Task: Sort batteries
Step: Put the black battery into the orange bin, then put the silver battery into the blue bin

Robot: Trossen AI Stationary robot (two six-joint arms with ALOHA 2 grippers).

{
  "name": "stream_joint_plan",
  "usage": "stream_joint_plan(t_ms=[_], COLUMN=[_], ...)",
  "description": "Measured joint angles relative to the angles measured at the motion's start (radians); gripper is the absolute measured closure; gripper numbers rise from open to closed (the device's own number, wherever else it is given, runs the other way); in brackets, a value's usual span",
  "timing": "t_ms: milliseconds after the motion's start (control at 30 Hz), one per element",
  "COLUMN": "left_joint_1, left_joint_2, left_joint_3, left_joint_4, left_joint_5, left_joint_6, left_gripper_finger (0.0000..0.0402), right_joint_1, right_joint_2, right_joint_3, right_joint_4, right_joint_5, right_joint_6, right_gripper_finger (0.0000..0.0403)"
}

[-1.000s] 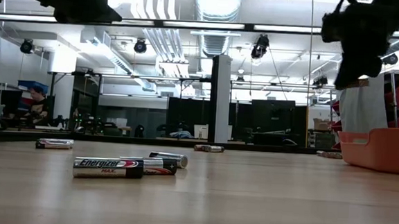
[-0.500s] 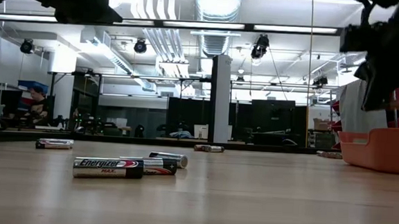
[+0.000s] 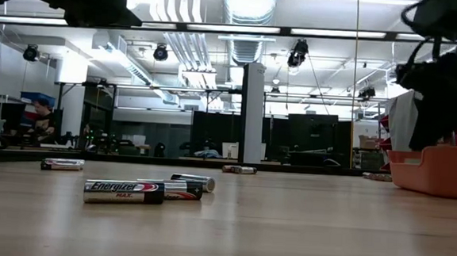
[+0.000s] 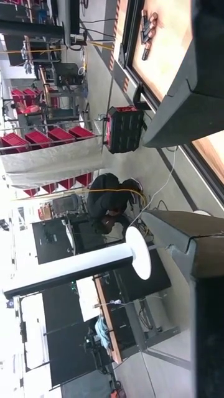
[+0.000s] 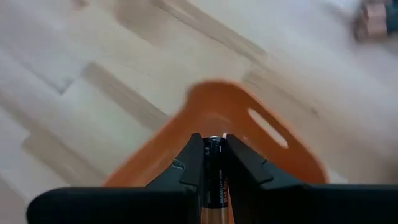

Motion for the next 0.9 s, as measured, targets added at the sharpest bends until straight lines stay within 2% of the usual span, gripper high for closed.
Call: stream_joint_plan(t_ms=[133,433,900], left_joint_1=[0.000,0.000,0.000], left_joint_2=[0.000,0.005,0.005], left_joint_3=[0.000,0.000,0.000], left_joint_4=[0.000,0.001,0.001], left_joint_5=[0.000,0.000,0.000], left_joint_6=[0.000,0.000,0.000], left_gripper_finger=[0.0247,0.0247,0.0247], right_joint_1=[0.014,0.014,0.014], right_joint_2=[0.000,0.000,-0.001], right_joint_3=[-0.009,-0.008,-0.007], right_joint_4=[0.005,0.010,0.018], right_joint_5=[0.003,0.011,-0.007], right_joint_6=[0.064,0.045,0.031], right_gripper_finger=[0.0361,0.0348,0.0306])
